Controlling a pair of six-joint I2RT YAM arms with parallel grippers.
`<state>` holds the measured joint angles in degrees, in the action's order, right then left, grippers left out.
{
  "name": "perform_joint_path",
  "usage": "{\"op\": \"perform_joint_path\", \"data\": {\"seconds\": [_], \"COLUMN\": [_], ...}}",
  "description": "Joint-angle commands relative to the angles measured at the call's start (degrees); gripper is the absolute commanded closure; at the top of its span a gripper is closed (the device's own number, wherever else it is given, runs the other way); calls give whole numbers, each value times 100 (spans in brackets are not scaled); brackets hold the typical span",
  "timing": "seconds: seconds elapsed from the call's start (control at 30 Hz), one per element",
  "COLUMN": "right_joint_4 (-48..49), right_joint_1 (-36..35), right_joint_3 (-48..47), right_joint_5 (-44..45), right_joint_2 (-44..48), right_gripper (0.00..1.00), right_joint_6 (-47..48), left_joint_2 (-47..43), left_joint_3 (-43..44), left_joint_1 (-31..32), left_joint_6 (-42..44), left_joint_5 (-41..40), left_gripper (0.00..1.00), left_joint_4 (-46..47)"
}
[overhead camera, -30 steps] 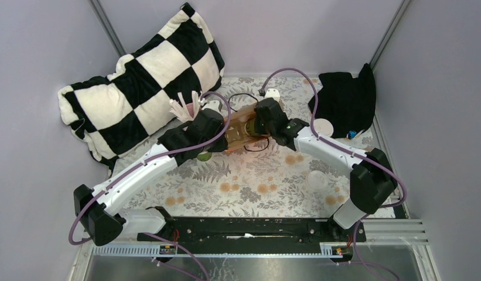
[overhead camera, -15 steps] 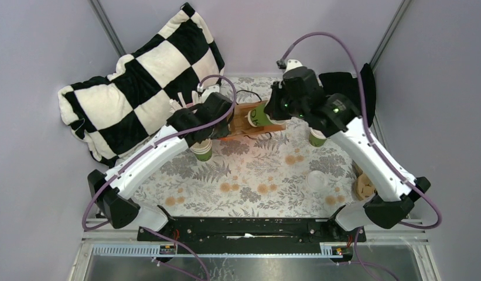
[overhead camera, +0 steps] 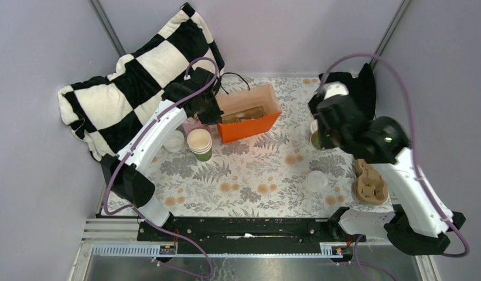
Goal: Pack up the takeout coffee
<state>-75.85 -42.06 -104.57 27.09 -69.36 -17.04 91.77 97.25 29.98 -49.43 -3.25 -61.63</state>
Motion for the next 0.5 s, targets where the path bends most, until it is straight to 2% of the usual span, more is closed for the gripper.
{"op": "perform_joint_path", "data": {"seconds": [0.0,0.07,0.2,0.37,0.47], "right_joint_4": [142,752,2109,2593,2764], "right_joint_1": [-39,-40,-257,-504,-687], "right_joint_3": [1665,2447,3573,3981,4053], "right_joint_5": [-432,-905,-1453,-1233,-1205], "right_joint_2": [-93,-121,-436,-1285,-1519], "right_gripper": [100,100,100,100,96], "right_joint_6": [-451,-681,-904,-904,-953], "left_joint_2": [151,201,352,370,328], "left_joint_3": [470,485,642,838,1046], "left_joint_1": [-372,-573,-730,-768,-775], "left_joint_6": [-60,-45,83,363,568], "left_joint_5": [725,911,1060,1161,1181], "left_gripper": [100,100,90,76,68], "left_joint_4": [-79,9,91,139,130]}}
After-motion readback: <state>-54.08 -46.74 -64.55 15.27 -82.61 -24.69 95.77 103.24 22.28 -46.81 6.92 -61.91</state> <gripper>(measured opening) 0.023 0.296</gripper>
